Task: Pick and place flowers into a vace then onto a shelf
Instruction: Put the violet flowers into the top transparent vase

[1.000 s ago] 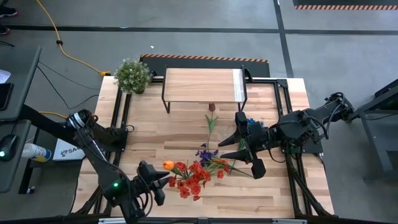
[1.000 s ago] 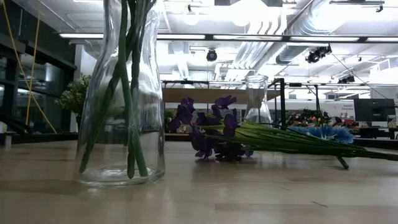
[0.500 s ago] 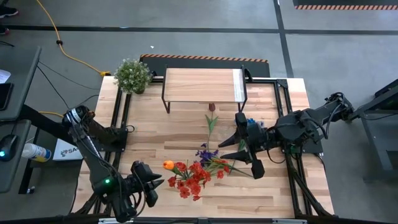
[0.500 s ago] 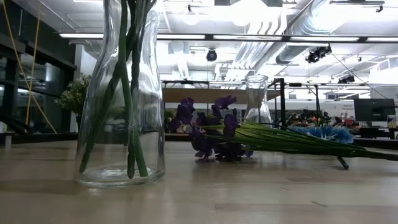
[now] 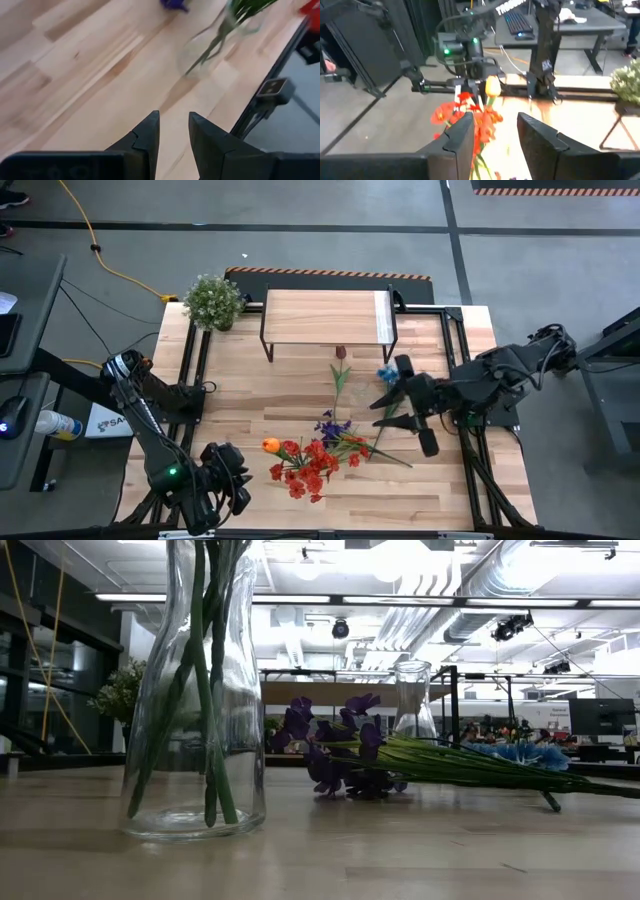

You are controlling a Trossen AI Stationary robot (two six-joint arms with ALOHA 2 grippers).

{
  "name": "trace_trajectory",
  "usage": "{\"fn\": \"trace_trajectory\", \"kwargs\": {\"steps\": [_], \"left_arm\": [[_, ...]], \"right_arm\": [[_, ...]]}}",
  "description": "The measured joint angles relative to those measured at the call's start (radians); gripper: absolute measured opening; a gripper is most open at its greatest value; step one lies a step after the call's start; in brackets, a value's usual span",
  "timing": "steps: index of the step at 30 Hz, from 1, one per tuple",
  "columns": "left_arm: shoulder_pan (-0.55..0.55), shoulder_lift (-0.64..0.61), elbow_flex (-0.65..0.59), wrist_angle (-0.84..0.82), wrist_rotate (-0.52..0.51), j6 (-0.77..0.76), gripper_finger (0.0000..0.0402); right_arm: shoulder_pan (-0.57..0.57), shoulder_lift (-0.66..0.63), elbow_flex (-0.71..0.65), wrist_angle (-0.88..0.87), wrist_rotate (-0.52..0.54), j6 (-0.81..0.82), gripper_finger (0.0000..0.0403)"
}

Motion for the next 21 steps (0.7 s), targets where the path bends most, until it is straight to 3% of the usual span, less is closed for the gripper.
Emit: {"fn": "trace_trajectory", "kwargs": {"steps": [12,21], "left_arm": [[0.0,0.0,0.0,-0.046,0.057,-0.019,0.0138],[0.0,0.0,0.0,-0.068,0.11,-0.064,0.0138]], "right_arm": [[0.0,-0.074,0.0,-0.282,0.036,0.162,0.0139],[0.0,-0.072,0.0,-0.627,-0.064,0.433,0.0139]]}}
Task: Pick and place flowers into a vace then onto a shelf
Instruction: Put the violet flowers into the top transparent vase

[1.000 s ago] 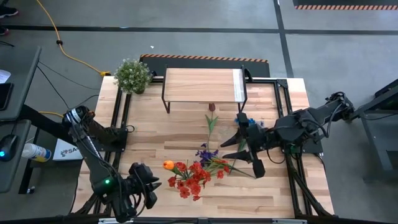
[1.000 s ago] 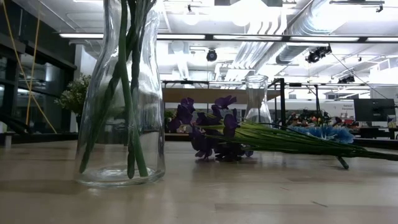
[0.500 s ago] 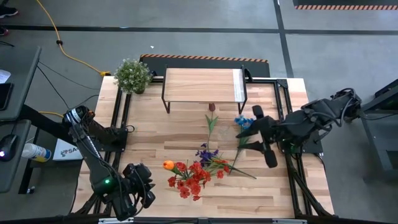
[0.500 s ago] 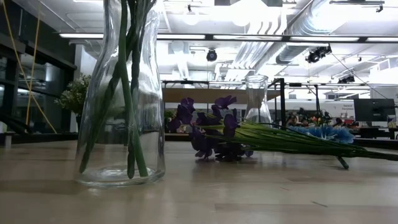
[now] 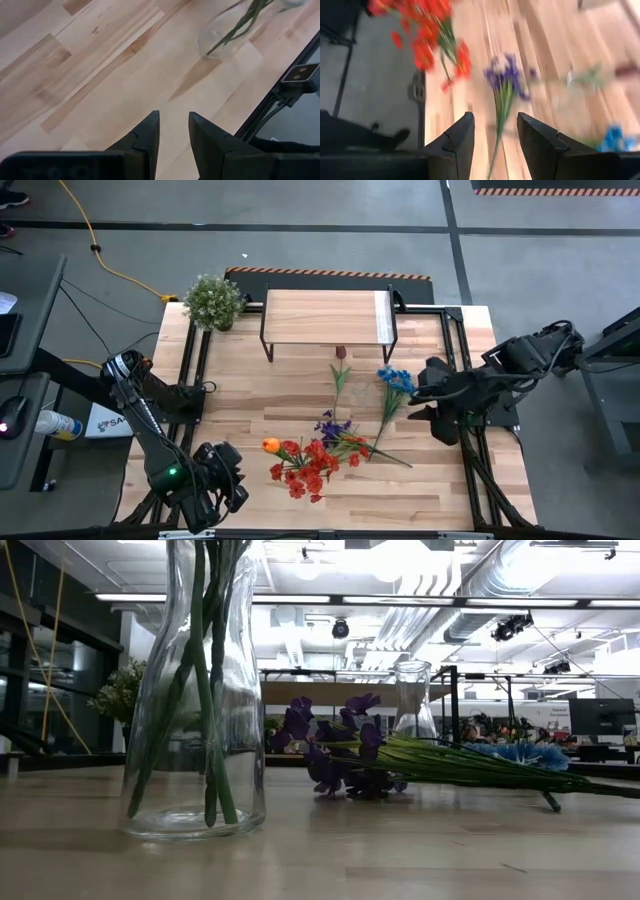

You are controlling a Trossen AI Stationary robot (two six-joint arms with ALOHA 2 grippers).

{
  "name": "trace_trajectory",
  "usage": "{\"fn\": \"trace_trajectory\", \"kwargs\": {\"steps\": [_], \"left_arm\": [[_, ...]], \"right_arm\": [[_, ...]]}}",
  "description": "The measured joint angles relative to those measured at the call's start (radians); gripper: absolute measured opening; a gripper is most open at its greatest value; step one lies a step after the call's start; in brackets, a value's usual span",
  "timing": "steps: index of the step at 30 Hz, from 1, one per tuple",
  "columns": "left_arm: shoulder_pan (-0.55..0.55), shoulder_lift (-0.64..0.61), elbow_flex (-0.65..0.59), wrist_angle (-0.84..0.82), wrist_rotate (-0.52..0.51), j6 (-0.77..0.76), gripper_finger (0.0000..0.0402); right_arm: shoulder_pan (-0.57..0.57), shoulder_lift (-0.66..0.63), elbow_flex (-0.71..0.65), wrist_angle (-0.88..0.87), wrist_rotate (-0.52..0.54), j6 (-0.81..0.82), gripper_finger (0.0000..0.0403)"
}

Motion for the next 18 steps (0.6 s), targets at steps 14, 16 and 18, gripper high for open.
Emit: {"fn": "trace_trajectory", "kwargs": {"steps": [14,16,18], "left_arm": [[0.0,0.0,0.0,-0.002,0.012,-0.034,0.0138],[0.0,0.0,0.0,-0.001,0.012,-0.034,0.0138],[0.0,0.0,0.0,0.001,0.012,-0.035,0.0138]], "right_arm": [[0.001,-0.004,-0.32,-0.016,-0.188,0.08,0.0139],[0.001,-0.007,-0.403,0.039,-0.2,0.08,0.0139],[0.001,-0.015,-0.485,0.121,-0.225,0.081,0.0139]]}}
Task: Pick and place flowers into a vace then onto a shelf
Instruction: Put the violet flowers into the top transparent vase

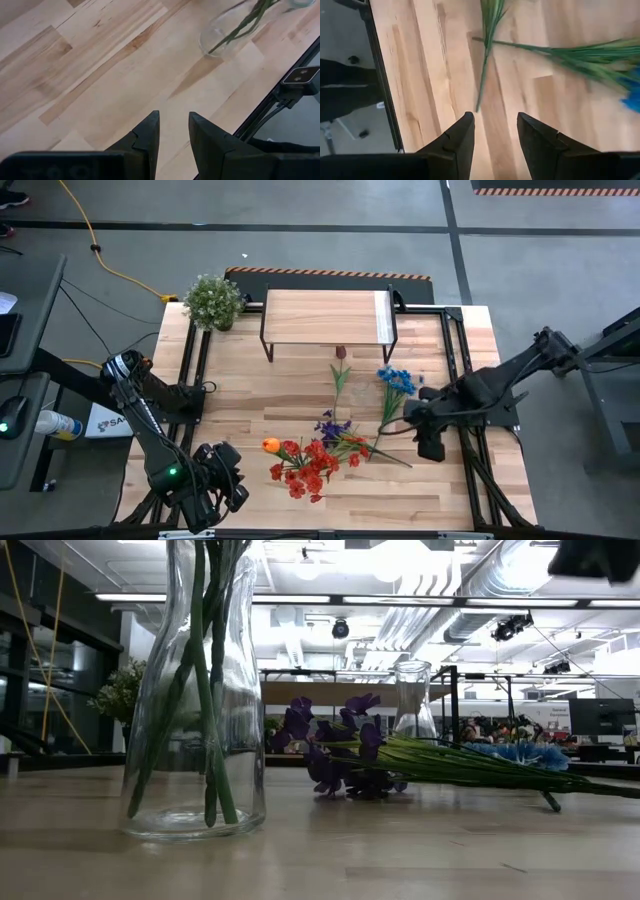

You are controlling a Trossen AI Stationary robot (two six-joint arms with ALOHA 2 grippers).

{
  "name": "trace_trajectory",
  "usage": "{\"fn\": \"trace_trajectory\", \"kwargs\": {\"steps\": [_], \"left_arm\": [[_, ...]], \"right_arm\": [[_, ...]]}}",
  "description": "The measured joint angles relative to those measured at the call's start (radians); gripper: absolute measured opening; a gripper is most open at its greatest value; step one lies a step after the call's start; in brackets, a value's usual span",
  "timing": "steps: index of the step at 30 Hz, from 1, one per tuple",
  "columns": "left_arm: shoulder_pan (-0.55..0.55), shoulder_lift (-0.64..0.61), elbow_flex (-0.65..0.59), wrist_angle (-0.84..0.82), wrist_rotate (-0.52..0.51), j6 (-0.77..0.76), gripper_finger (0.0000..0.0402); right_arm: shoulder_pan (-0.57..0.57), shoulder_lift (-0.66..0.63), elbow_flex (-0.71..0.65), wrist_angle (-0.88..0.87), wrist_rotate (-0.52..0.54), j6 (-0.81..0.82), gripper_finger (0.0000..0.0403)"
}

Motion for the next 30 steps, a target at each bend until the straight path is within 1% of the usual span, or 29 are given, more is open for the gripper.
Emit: {"fn": "trace_trajectory", "kwargs": {"steps": [3,5,9,15,18,24,30], "left_arm": [[0.0,0.0,0.0,0.003,0.0,-0.006,0.0138],[0.0,0.0,0.0,0.003,0.0,-0.019,0.0138],[0.0,0.0,0.0,0.003,0.008,-0.02,0.0138],[0.0,0.0,0.0,0.003,0.012,-0.024,0.0138],[0.0,0.0,0.0,0.003,0.012,-0.031,0.0138],[0.0,0.0,0.0,0.002,0.013,-0.046,0.0138],[0.0,0.0,0.0,0.002,0.013,-0.051,0.0138]], "right_arm": [[0.0,-0.013,-0.12,0.132,-0.035,0.005,0.0139],[0.0,-0.027,-0.191,0.215,-0.037,0.023,0.0139],[-0.001,-0.064,-0.31,0.377,-0.008,0.067,0.0139],[-0.001,-0.104,-0.449,0.605,0.037,0.119,0.0139],[-0.001,-0.105,-0.5,0.685,0.065,0.137,0.0139],[-0.003,-0.103,-0.58,0.86,0.06,0.137,0.0139],[-0.002,-0.089,-0.617,0.866,0.054,0.137,0.0139]]}}
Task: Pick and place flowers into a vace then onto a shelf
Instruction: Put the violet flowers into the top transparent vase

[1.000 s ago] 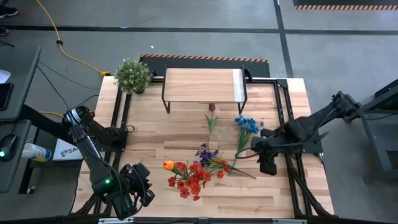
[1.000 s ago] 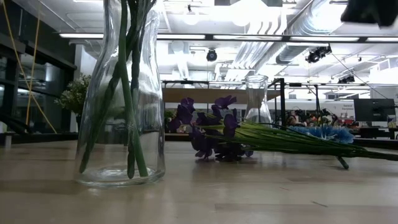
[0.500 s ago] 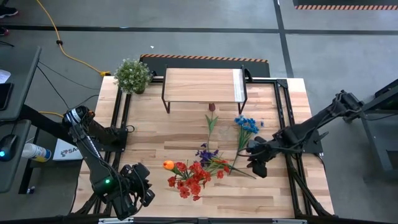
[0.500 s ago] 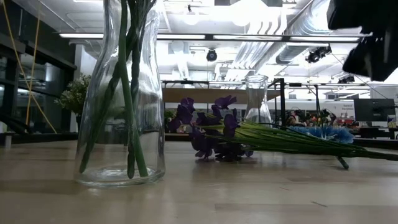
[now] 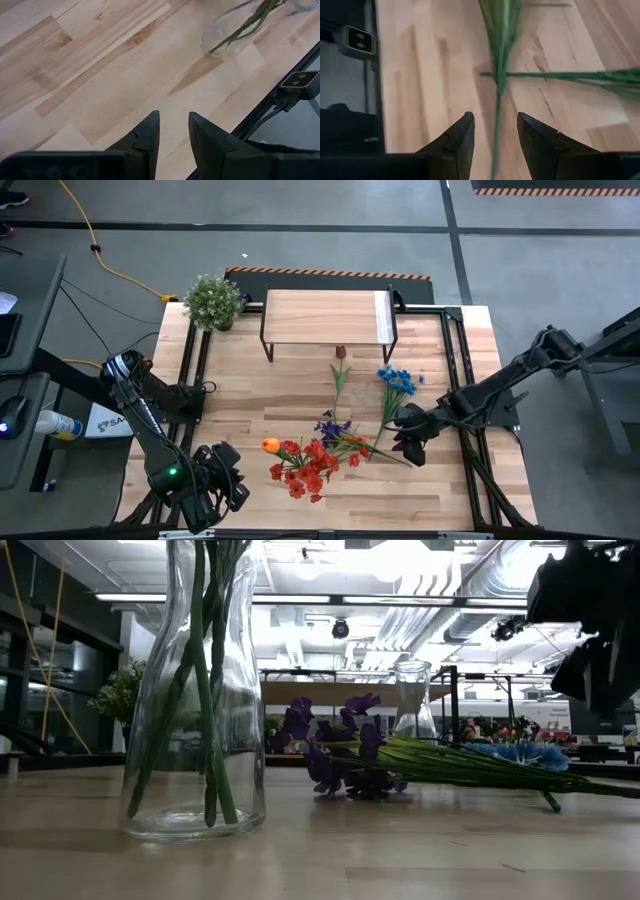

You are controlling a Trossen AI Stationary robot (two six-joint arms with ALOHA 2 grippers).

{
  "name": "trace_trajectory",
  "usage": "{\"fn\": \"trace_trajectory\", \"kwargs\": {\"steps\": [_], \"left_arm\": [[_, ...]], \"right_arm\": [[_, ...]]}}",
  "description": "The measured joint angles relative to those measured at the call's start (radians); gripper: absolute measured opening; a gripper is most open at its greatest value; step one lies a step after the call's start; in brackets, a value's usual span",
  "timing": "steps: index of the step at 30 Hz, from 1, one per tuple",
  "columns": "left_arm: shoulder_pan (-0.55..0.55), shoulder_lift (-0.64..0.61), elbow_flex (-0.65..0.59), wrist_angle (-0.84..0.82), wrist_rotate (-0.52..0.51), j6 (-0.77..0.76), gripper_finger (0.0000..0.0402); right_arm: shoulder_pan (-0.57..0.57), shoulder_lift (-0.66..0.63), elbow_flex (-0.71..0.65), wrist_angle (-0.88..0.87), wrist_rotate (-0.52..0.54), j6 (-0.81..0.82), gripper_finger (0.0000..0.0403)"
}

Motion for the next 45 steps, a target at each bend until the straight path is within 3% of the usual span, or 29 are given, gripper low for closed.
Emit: {"fn": "trace_trajectory", "kwargs": {"steps": [11,28,34,45], "left_arm": [[0.0,0.0,0.0,0.0,0.002,0.0,0.0138],[0.0,0.0,0.0,-0.029,0.002,0.0,0.0138],[0.0,0.0,0.0,-0.035,0.002,0.001,0.0138],[0.0,0.0,0.0,-0.035,0.035,0.001,0.0138]], "right_arm": [[0.0,0.158,0.004,0.045,-0.077,-0.023,0.0139],[0.0,0.289,0.008,0.164,-0.048,-0.024,0.0139],[0.0,0.363,0.084,0.164,-0.052,-0.085,0.0139],[-0.034,0.56,0.316,-0.112,0.033,-0.213,0.0139]]}}
